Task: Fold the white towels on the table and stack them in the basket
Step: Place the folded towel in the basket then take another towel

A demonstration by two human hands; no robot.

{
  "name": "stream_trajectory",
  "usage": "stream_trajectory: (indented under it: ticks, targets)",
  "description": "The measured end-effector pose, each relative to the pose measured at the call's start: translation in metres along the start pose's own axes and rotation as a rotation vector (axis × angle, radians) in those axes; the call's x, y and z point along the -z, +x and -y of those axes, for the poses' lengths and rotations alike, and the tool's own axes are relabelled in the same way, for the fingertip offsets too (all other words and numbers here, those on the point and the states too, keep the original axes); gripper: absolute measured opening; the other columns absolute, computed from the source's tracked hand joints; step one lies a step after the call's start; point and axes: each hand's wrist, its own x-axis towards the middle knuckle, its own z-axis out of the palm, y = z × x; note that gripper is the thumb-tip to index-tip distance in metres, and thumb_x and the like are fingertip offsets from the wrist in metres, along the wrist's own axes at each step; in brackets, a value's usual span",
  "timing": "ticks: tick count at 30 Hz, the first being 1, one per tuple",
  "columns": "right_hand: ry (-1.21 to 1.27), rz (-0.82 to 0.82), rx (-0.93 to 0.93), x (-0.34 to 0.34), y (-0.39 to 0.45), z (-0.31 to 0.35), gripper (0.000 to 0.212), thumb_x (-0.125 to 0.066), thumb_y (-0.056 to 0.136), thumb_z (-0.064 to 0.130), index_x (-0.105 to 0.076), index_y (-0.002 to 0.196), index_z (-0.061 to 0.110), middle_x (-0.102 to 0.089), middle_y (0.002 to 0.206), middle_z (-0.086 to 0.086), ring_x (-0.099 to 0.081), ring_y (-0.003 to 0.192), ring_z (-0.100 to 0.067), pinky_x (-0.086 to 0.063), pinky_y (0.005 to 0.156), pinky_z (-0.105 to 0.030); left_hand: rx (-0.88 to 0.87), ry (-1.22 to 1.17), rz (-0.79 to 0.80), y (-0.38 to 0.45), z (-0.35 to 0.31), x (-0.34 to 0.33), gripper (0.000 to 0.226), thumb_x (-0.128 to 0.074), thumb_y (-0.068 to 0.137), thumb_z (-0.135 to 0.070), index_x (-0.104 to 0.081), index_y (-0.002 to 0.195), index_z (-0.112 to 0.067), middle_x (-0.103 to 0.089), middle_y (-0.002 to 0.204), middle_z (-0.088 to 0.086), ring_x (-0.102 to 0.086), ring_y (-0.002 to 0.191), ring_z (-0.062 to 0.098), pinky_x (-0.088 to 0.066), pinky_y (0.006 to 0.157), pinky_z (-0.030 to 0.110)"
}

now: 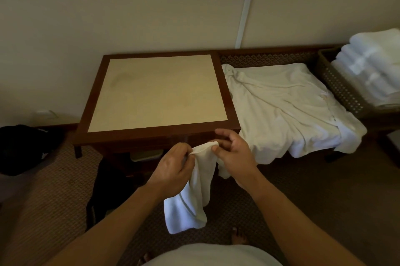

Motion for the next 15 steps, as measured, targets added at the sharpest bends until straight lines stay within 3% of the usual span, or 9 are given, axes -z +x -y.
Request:
stream_trajectory:
  ticks: [4, 7, 11, 15]
  targets:
    - [-0.022, -0.041, 0.002, -0.006, -0.001, -0.006, 0.036, -0.066, 0.094, -0.002, -0.065, 0.123, 0.021, -0.076, 0.106, 0.003, -0.072, 0.101, -0.009, -0.057, 0.084, -0.022, -0.031, -0.008, -0.032, 0.000, -0.001, 0.004, 0.011, -0.052, 0.104, -0.016, -0.053, 0.093, -0.018, -0.051, 0.083, -0.010, -0.050, 0.078, 0.009, -0.039, 0.067, 0.015]
    - [-0.196, -0.046, 0.025, -0.006, 0.002, -0.008, 0.032, -0.068, 0.096, 0.007, -0.068, 0.126, 0.018, -0.072, 0.110, 0.011, -0.068, 0.105, -0.003, -0.056, 0.093, -0.023, -0.069, 0.009, -0.031, 0.001, 0.001, 0.007, 0.010, -0.053, 0.103, -0.015, -0.054, 0.093, -0.017, -0.051, 0.086, -0.011, -0.051, 0.081, 0.008, -0.039, 0.069, 0.014]
    - [-0.256, -0.056, -0.002, -0.007, 0.008, -0.004, 0.017, -0.066, 0.097, 0.009, -0.072, 0.102, 0.024, -0.072, 0.098, 0.010, -0.067, 0.094, -0.003, -0.057, 0.089, -0.028, -0.129, 0.034, -0.025, 0.003, 0.007, 0.009, 0.011, -0.054, 0.103, -0.017, -0.053, 0.093, -0.020, -0.050, 0.088, -0.016, -0.052, 0.082, 0.008, -0.040, 0.070, 0.014]
    - [-0.318, -0.044, 0.152, -0.009, 0.009, 0.004, 0.017, -0.056, 0.102, 0.011, -0.064, 0.104, 0.025, -0.068, 0.102, 0.011, -0.063, 0.097, -0.001, -0.048, 0.084, -0.018, -0.257, 0.113, -0.038, 0.004, 0.015, 0.003, 0.010, -0.050, 0.103, -0.025, -0.055, 0.097, -0.019, -0.047, 0.093, -0.013, -0.051, 0.083, 0.008, -0.042, 0.073, 0.019]
